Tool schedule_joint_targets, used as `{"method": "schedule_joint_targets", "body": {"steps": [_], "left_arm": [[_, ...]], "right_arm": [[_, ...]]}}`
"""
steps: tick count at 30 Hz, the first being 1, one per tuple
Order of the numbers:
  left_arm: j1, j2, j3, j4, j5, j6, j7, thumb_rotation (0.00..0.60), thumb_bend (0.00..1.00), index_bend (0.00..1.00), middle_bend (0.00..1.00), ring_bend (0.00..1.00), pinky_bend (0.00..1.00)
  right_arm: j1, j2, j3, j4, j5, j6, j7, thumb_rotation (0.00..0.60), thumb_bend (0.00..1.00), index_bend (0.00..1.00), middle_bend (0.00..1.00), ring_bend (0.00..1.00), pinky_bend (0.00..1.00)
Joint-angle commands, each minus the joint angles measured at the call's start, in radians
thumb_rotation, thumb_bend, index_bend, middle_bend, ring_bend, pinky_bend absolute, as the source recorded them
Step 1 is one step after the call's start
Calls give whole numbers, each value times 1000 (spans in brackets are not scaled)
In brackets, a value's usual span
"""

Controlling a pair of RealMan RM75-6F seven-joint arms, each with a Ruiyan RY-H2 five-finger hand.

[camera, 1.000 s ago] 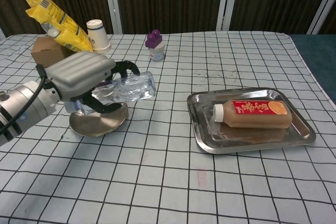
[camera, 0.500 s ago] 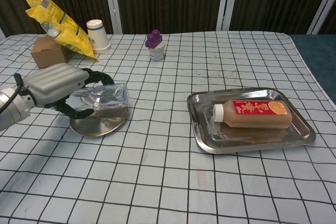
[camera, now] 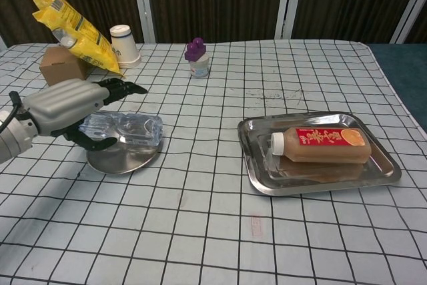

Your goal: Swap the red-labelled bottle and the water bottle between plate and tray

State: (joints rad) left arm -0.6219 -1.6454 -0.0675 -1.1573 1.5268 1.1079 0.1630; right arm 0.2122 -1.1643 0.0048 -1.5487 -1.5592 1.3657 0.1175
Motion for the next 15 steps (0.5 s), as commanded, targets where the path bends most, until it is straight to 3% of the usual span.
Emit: {"method": "schedule_joint_targets", "body": {"steps": [1,5,9,15], "left_arm": [[14,23,-1,-41,9,41,26,600,366,27,51,42,228],[63,96,17,-142,49,148,56,600,359,4,53,39,206],[149,188,68,-230,101,279,62,600,361,0,62,39,167],[344,276,149,-230,141,532,-6,600,367,0,70,32,140]], "right_arm": [[-2,-1,-1,0,-4,3,-2,600,207,0,7,0,98],[-5,-1,-6,-1,-16,7,-12,600,207,0,7,0,98],[-11,-2,-10,-6,-26,16,-28,600,207,0,7,0,97],[-32,-2,-19,-26,-42,47,-76,600,207,0,7,0,93]]}}
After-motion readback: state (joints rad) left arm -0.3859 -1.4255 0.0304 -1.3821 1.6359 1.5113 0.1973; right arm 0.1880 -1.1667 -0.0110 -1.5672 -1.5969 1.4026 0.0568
